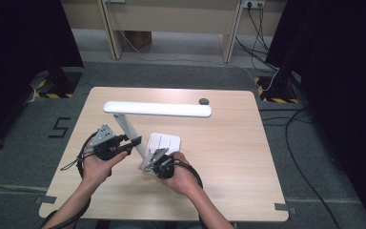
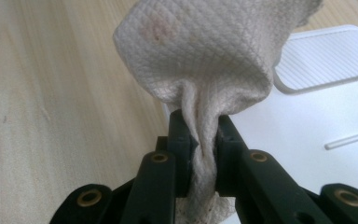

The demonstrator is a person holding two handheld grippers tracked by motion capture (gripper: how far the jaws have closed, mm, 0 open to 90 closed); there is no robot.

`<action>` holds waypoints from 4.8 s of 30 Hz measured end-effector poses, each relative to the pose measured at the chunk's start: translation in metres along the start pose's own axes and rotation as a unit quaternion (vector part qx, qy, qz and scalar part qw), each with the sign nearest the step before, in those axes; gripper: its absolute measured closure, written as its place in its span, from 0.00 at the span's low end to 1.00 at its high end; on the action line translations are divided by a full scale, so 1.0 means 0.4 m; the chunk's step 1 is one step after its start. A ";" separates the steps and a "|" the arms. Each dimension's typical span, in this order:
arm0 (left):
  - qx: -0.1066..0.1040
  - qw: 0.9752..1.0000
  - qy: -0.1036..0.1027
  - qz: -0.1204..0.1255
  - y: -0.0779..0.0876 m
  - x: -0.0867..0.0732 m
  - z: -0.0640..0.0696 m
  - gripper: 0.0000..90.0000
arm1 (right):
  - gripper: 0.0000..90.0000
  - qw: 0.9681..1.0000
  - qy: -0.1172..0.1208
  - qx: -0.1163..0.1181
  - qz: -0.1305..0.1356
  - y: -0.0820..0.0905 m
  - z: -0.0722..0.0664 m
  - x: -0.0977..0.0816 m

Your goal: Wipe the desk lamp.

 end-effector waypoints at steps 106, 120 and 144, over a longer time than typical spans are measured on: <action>0.010 1.000 0.002 -0.002 0.001 -0.018 0.007 0.69 | 0.90 0.996 -0.053 -0.072 0.002 -0.027 0.118 0.099; 0.011 1.000 0.000 -0.005 -0.001 -0.015 0.008 0.69 | 0.90 0.996 -0.061 -0.069 0.001 -0.062 0.117 0.078; 0.023 1.000 0.003 -0.005 -0.001 -0.014 0.013 0.70 | 0.90 0.993 -0.069 -0.098 0.000 -0.039 0.142 0.030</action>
Point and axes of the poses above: each handheld gripper's, and its own axes: y roughly backward along the jaws, x roughly out of its top, z roughly to its right, the point moved 5 cm from there along -y, roughly forward along the jaws, and after that the axes turned 7 degrees about -y, right-handed, at the moved point
